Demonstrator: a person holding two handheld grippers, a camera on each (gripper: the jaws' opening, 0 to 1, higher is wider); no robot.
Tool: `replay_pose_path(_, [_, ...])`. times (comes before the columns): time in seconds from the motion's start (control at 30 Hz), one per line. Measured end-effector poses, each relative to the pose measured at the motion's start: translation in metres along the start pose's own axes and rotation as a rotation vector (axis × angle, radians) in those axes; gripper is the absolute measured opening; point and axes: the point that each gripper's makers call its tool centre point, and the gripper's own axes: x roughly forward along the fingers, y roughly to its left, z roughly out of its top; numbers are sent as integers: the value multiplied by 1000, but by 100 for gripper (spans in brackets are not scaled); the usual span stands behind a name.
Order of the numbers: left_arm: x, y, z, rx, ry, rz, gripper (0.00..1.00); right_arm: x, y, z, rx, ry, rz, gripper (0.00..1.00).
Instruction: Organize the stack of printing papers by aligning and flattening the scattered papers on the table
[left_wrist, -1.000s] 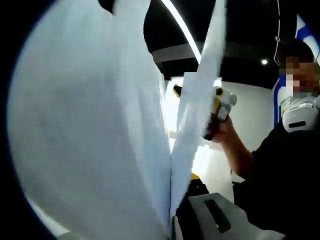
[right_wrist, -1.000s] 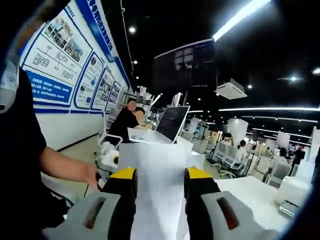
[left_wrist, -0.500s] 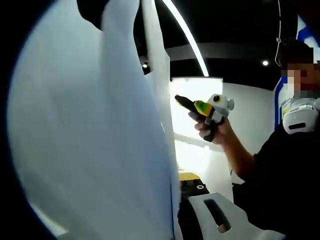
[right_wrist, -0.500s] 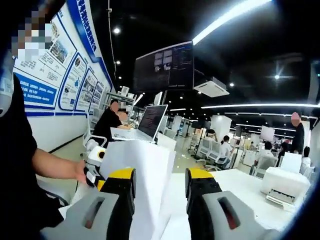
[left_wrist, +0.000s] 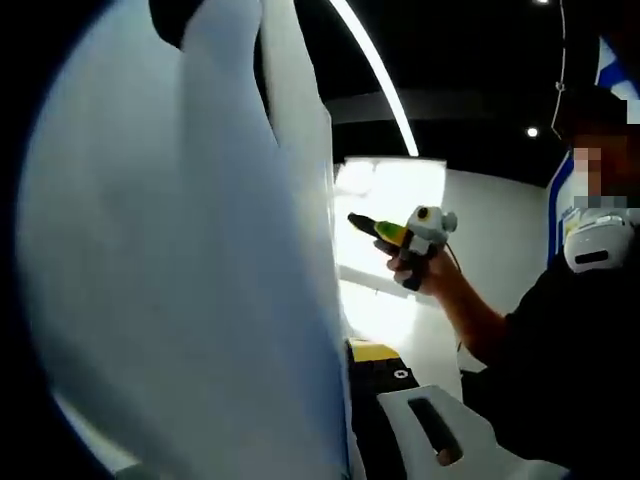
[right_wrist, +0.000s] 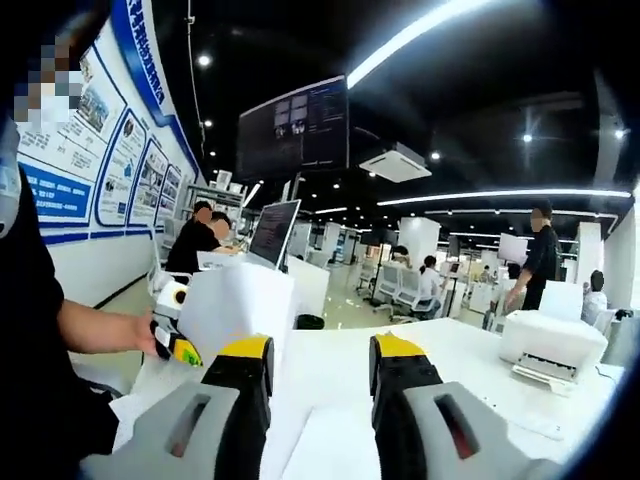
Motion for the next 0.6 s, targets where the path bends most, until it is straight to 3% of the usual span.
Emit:
replay_pose_path(0.17, [0, 0, 0, -3, 0, -1, 6, -6, -11, -7, 3, 23, -22, 34])
replay_pose_path(0.37, [1, 0, -1, -5, 4, -5, 6, -12, -41, -19, 3, 72, -83, 34])
replay_pose_path(0.6, [0, 1, -1, -5, 5, -7, 6, -4, -54, -33, -1, 144, -76, 34])
